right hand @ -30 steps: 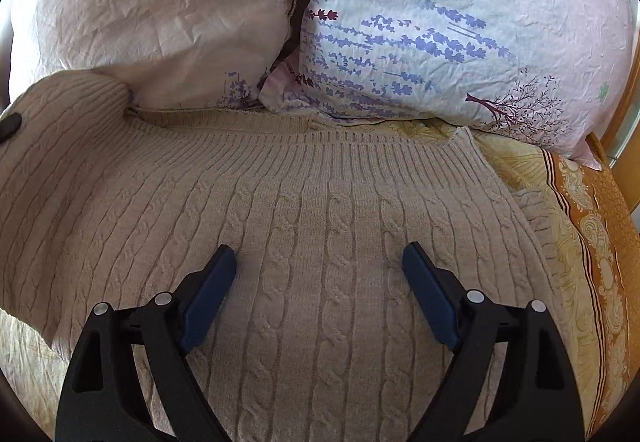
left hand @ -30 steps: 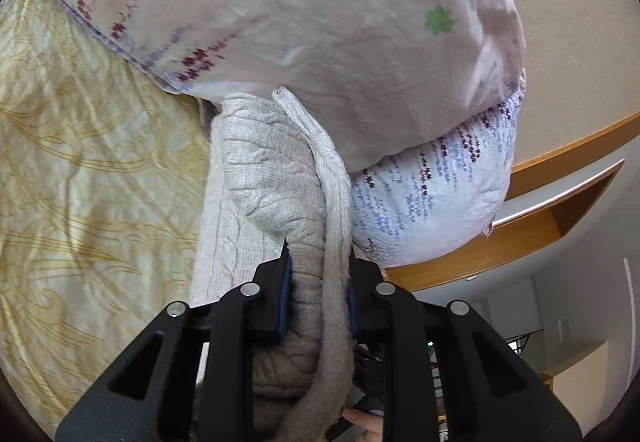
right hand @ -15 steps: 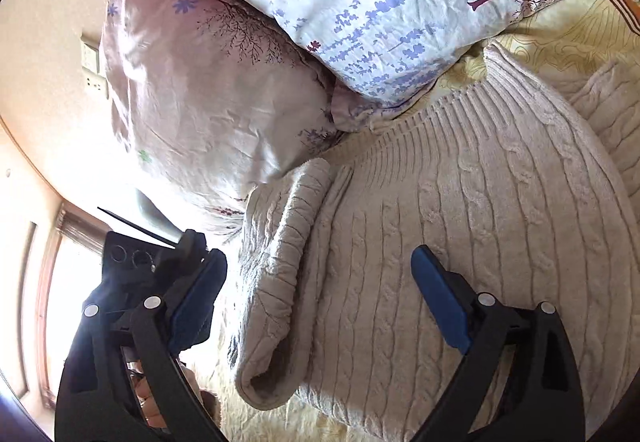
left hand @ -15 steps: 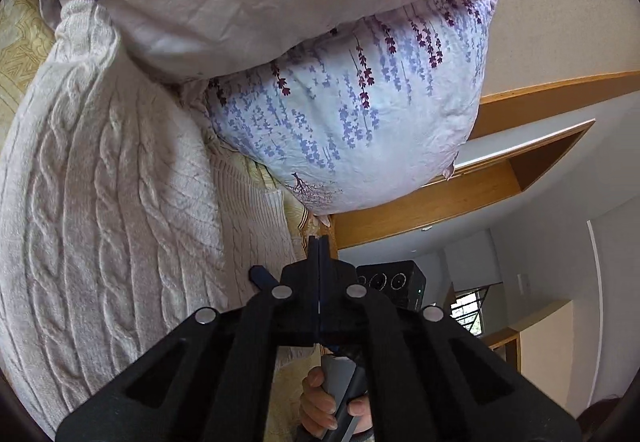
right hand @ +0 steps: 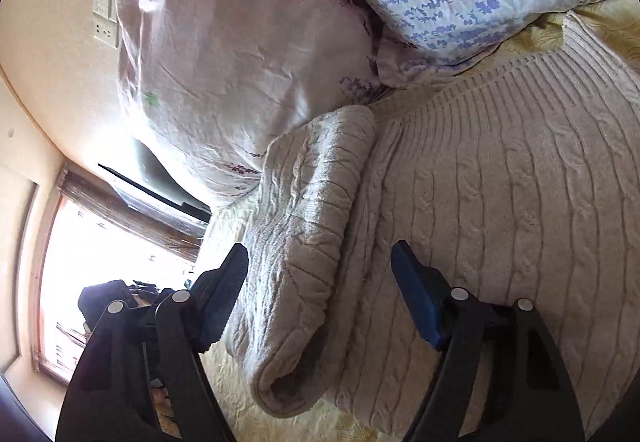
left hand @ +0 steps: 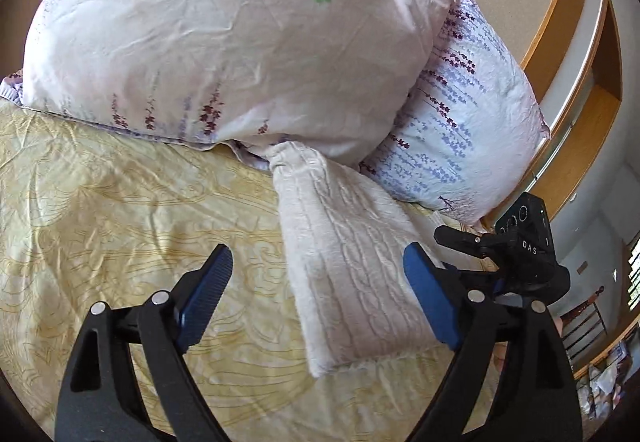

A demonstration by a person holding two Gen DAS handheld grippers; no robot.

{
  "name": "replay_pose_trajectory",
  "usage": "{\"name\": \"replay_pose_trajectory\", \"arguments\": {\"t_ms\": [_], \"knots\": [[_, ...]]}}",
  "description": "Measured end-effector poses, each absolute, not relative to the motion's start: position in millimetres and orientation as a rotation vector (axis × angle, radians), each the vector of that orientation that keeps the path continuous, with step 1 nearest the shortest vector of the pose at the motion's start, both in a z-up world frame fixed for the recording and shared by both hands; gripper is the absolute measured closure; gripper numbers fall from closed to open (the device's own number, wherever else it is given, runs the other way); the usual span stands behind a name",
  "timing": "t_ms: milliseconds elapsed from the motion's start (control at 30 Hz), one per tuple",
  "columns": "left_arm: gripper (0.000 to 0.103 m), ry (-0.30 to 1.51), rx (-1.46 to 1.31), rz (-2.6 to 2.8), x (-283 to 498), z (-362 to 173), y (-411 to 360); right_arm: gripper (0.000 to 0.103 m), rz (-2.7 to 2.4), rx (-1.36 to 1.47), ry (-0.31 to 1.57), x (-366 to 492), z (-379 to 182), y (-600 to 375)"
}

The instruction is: Fold small clothes

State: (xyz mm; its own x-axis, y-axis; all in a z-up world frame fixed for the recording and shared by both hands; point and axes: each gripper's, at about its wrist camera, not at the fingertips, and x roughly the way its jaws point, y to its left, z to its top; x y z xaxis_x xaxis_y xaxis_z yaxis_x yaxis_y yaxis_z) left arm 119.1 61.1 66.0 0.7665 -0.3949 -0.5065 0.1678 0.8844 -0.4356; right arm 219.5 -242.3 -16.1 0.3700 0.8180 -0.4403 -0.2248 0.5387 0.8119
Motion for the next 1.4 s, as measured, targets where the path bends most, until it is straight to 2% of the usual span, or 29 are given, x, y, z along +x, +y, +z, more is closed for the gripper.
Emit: {"name": "replay_pose_trajectory", "arguments": {"t_ms": [133, 200, 333, 400, 467, 500, 767, 967, 1200, 1400], "knots": [[0.009, 0.654, -0.340, -0.270, 123, 55, 64, 0.045, 0.736, 0.717, 1.020, 226, -17, -234], [0.002, 0.692, -0.261, -0.209, 126, 53, 58, 0.048, 0.713, 0.714, 1.043, 232, -18, -232], [0.002, 0.704, -0.231, -0.206, 124, 53, 57, 0.053, 0.697, 0.732, 1.079, 243, -21, -225], [0.002, 0.729, -0.224, -0.204, 126, 50, 55, 0.060, 0.687, 0.730, 1.098, 247, -23, -219], [0.002, 0.753, -0.217, -0.218, 128, 47, 54, 0.078, 0.694, 0.722, 1.103, 249, -24, -215], [0.002, 0.756, -0.214, -0.227, 128, 47, 53, 0.082, 0.707, 0.736, 1.098, 248, -23, -214], [0.002, 0.746, -0.199, -0.266, 126, 49, 49, 0.086, 0.700, 0.724, 0.879, 229, 33, -231], [0.002, 0.755, -0.204, -0.265, 126, 48, 49, 0.089, 0.623, 0.696, 0.785, 217, 58, -262], [0.002, 0.764, -0.196, -0.289, 126, 48, 46, 0.089, 0.474, 0.747, 0.715, 203, 55, -329], [0.002, 0.780, -0.185, -0.305, 126, 48, 41, 0.089, 0.356, 0.818, 0.766, 193, 19, -376]]}}
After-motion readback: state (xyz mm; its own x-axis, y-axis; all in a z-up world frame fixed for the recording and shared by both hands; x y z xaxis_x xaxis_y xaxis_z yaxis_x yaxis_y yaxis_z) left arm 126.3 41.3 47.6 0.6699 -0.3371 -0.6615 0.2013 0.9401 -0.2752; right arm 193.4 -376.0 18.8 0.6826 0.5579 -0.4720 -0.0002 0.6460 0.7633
